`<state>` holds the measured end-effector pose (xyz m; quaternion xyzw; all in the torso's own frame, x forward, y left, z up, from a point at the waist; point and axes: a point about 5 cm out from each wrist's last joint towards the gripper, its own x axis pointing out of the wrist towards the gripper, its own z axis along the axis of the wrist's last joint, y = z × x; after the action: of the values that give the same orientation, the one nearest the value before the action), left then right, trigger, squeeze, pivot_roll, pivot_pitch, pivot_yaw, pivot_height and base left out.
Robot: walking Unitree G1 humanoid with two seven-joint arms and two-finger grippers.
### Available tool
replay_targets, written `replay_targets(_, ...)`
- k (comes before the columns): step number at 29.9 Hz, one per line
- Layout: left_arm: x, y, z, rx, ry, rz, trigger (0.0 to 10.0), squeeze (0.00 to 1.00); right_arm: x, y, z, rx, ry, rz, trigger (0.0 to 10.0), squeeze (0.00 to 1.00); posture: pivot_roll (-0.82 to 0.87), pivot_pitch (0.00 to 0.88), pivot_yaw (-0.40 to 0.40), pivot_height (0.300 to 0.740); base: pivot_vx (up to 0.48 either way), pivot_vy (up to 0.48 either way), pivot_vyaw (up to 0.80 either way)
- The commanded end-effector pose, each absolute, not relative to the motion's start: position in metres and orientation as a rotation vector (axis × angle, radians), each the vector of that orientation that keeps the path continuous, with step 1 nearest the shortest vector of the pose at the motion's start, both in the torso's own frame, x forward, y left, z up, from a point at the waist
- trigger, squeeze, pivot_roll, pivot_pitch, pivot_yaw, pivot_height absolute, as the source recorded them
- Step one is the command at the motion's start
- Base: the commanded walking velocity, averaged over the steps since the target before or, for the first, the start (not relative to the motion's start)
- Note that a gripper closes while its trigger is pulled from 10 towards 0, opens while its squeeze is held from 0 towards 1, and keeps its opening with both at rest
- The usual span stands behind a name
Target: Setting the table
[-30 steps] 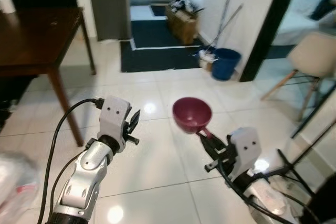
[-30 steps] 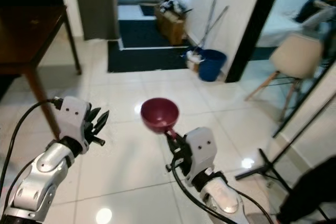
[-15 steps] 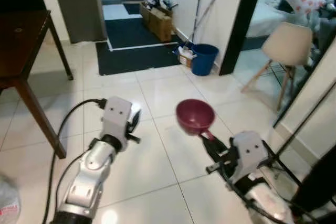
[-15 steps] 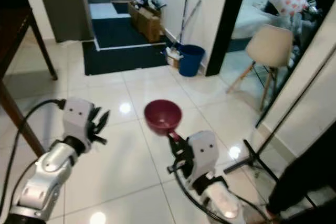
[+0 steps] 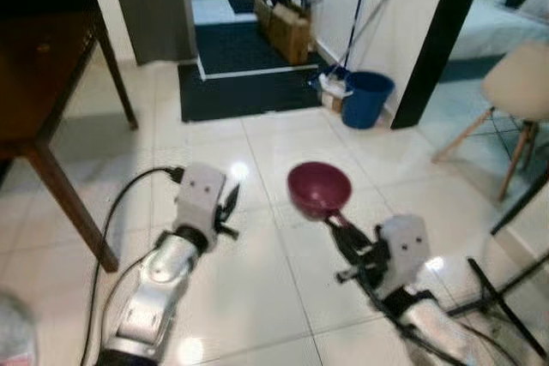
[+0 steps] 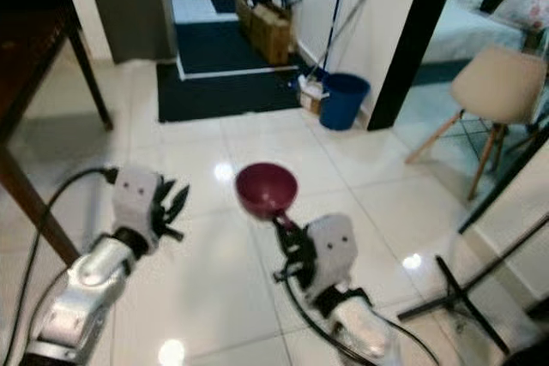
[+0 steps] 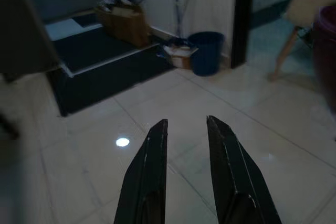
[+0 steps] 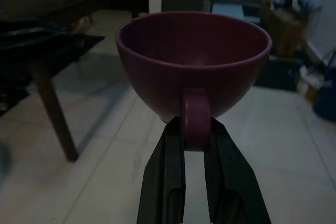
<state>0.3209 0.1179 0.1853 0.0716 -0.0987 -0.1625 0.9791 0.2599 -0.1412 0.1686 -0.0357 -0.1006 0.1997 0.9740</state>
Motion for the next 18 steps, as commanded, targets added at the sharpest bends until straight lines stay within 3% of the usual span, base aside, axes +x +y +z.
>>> replay_targets(1,0.3189,0.1232,0.1802,0.147,-0.181,-0.313,10.0,0.00,0.2571,-0.1365,0.1674,-0.077,-0.207,0.413,10.0,0.00,-0.03,0.088,0.074,0.740,0.480,0.000,0.00)
replay_targets(18,0.3165,0.1223,0.1770,0.130,-0.167,-0.314,10.0,0.00,0.2534,-0.1429,0.1662,-0.161,-0.203,0.403,10.0,0.00,-0.04,0.097,0.075,0.740,0.480,0.000,0.00)
